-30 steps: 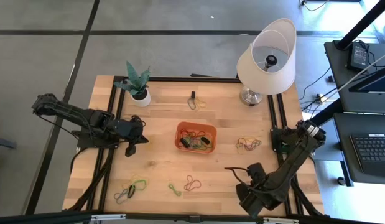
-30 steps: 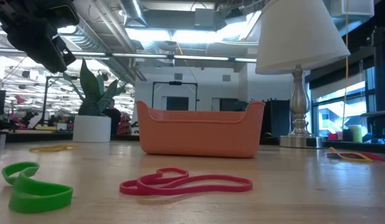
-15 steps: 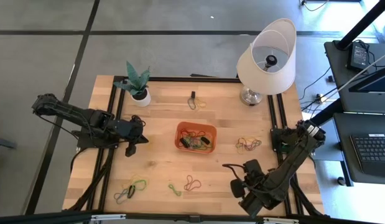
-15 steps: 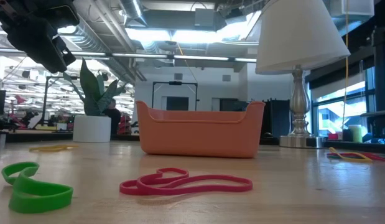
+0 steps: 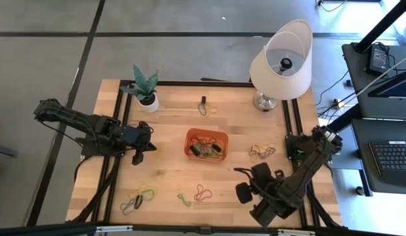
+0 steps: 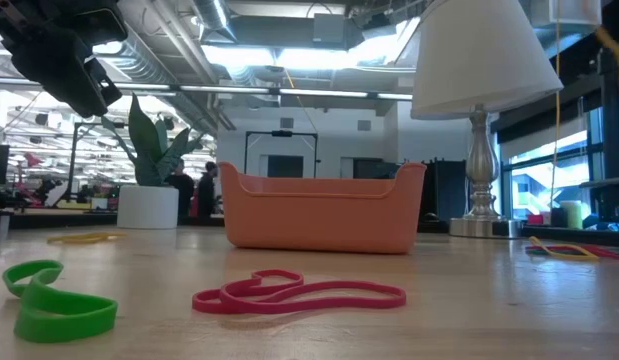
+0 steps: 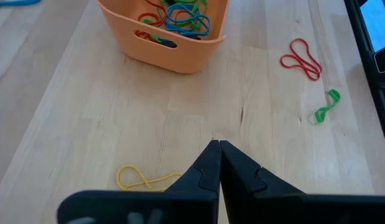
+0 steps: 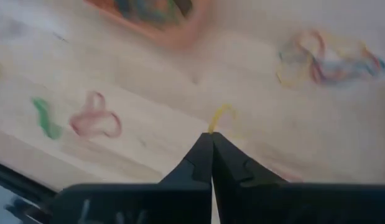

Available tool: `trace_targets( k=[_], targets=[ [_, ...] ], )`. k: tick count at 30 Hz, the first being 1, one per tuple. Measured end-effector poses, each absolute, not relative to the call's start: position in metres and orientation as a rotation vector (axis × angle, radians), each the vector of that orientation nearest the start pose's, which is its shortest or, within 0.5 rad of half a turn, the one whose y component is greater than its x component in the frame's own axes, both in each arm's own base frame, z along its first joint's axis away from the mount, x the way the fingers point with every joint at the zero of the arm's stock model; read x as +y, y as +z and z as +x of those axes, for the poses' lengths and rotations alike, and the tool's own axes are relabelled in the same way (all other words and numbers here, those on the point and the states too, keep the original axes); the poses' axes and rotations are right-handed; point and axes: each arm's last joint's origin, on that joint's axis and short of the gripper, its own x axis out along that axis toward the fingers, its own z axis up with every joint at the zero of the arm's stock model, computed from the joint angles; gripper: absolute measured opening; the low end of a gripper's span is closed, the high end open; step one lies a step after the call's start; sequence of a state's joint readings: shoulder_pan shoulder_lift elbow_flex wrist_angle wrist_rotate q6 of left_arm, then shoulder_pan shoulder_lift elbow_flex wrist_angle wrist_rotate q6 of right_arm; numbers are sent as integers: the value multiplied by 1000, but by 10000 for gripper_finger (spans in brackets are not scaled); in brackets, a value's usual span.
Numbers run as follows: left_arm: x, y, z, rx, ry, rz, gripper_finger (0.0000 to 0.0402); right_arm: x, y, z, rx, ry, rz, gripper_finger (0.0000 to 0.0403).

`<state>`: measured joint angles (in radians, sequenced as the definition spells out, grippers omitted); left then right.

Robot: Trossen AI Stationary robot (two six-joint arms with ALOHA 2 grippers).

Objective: Pick and place rubber bands into bin
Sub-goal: Put the yellow rubber band into the orange bin

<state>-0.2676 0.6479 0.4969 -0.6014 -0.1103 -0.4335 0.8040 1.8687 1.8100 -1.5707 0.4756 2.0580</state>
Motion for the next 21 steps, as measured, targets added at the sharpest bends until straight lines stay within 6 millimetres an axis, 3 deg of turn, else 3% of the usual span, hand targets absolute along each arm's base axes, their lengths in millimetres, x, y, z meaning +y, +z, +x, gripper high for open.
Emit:
trace_targets(
  k=[10,16,21],
  targets=[
    [-32,219,127,756,12,-270,2,194,338,286,728,-913,651,0],
    [-32,219,127,756,13,-270,1,150,354,324,722,-843,551,0],
    [-32,219,127,756,13,-270,3,109,355,356,763,-766,523,0]
  ],
)
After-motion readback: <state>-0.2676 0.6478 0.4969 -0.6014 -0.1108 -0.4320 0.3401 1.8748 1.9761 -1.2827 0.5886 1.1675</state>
